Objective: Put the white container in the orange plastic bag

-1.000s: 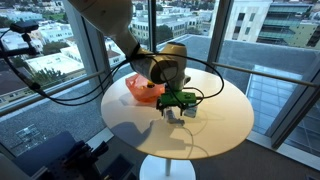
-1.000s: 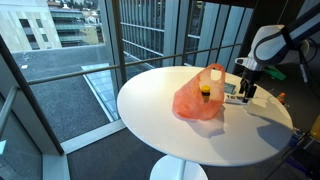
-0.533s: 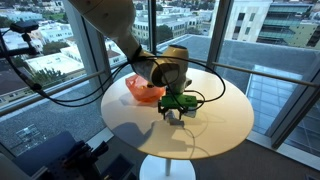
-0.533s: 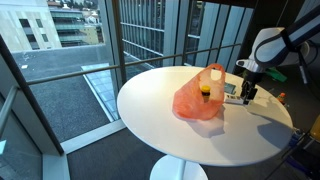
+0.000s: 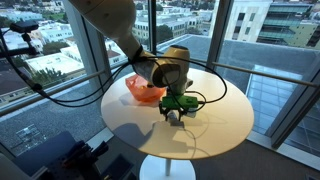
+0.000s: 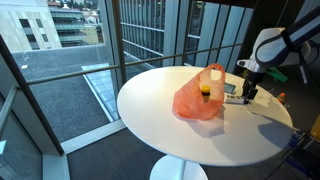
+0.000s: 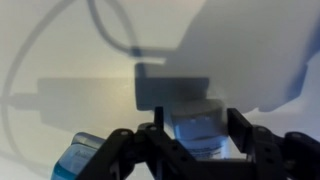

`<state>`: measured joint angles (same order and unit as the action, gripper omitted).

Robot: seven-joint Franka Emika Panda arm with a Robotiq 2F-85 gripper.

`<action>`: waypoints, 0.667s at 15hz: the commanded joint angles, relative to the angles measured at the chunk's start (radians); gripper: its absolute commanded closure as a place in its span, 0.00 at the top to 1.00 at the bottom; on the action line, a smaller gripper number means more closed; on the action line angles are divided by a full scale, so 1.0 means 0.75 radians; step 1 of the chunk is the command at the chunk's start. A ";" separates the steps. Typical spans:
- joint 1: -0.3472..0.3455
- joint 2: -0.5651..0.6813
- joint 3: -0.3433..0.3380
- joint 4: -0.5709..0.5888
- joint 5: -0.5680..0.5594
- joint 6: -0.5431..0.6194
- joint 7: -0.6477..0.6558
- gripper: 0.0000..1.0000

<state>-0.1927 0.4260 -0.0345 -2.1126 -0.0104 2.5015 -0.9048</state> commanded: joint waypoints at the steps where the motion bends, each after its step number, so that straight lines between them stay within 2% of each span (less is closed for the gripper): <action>1: -0.032 -0.026 0.014 -0.006 -0.002 -0.003 0.005 0.47; 2: -0.034 -0.031 0.013 -0.007 -0.002 -0.004 0.007 0.47; 3: -0.036 -0.033 0.012 -0.009 -0.002 -0.003 0.008 0.50; 10: -0.039 -0.093 0.013 -0.038 0.003 -0.024 0.019 0.46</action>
<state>-0.2110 0.4107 -0.0346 -2.1149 -0.0101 2.5011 -0.9015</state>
